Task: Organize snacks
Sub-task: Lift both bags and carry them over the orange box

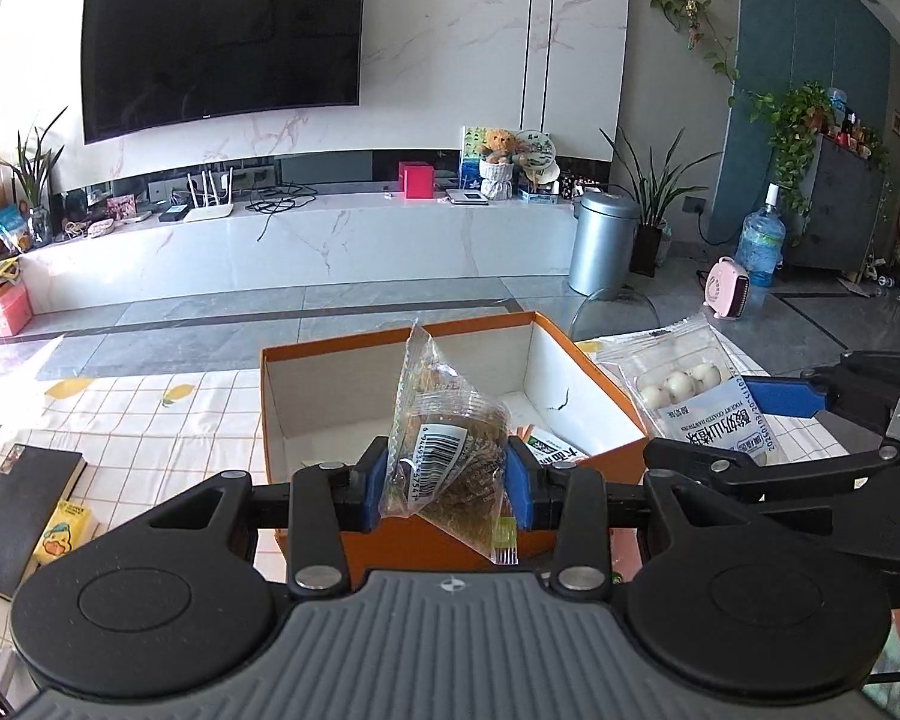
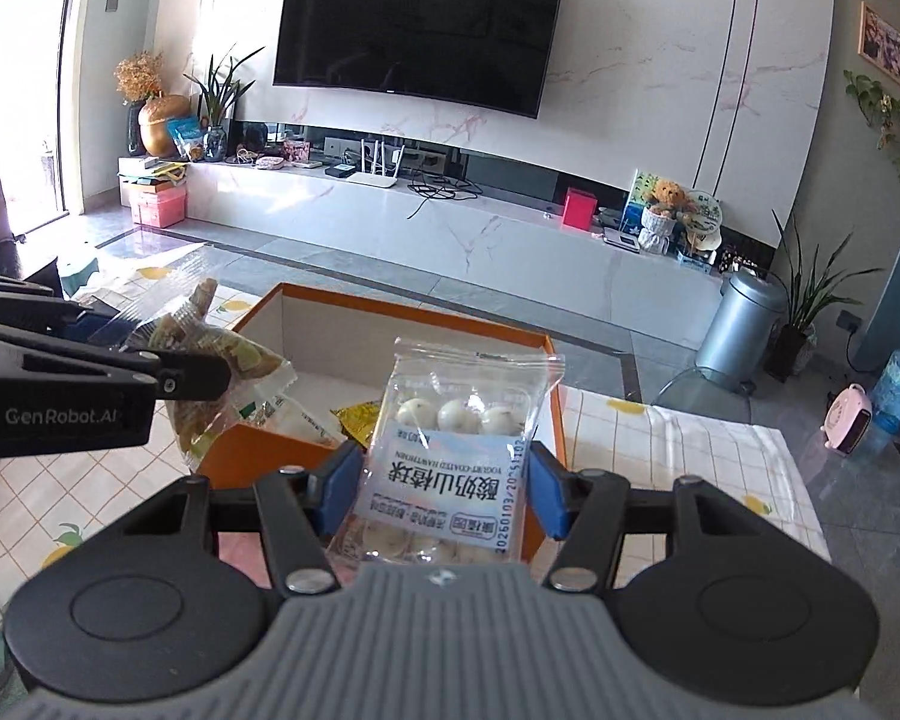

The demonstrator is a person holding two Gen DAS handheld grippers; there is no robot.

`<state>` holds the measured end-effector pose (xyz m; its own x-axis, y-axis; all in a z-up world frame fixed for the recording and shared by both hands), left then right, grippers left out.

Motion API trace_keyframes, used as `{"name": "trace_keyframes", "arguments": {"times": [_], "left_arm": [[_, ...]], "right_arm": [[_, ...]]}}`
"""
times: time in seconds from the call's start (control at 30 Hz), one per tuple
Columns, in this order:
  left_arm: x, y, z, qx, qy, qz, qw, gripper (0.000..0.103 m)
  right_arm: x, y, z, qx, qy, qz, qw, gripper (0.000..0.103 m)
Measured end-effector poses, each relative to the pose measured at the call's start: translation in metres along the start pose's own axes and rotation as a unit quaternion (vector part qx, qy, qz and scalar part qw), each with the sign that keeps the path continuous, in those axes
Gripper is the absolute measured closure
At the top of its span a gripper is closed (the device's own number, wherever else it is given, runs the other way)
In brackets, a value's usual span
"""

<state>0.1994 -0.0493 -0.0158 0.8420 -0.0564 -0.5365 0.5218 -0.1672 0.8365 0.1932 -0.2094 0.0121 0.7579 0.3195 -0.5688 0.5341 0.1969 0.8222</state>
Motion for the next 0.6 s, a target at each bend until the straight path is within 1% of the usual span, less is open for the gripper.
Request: {"name": "trace_keyframes", "arguments": {"times": [0.17, 0.3, 0.43, 0.6], "left_arm": [[0.019, 0.010, -0.008, 0.009, 0.016, 0.000, 0.9998, 0.059], [0.037, 0.010, -0.017, 0.018, 0.034, -0.006, 0.9992, 0.059], [0.059, 0.011, -0.025, 0.027, 0.049, -0.020, 0.9982, 0.059], [0.090, 0.005, -0.036, 0.034, 0.067, -0.047, 0.9961, 0.059]], "right_arm": [[0.025, 0.021, 0.005, -0.020, 0.008, -0.010, 1.000, 0.046], [0.054, 0.033, 0.006, -0.032, 0.014, -0.024, 0.999, 0.046], [0.084, 0.041, 0.010, -0.042, 0.018, -0.037, 0.998, 0.046], [0.123, 0.046, 0.017, -0.047, 0.022, -0.061, 0.997, 0.046]]}}
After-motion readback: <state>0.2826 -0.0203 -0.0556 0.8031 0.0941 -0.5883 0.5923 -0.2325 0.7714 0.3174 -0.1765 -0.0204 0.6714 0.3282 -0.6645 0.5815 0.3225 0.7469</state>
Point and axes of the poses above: each gripper's, at about its wrist camera, not at the fingertips, and x roughly the way its jaws point, z to its right, y to its top, the point moved 9 cm from there along x, roughly the way its jaws point, and after that the axes turned 15 degrees about y, right-handed, at the moved point
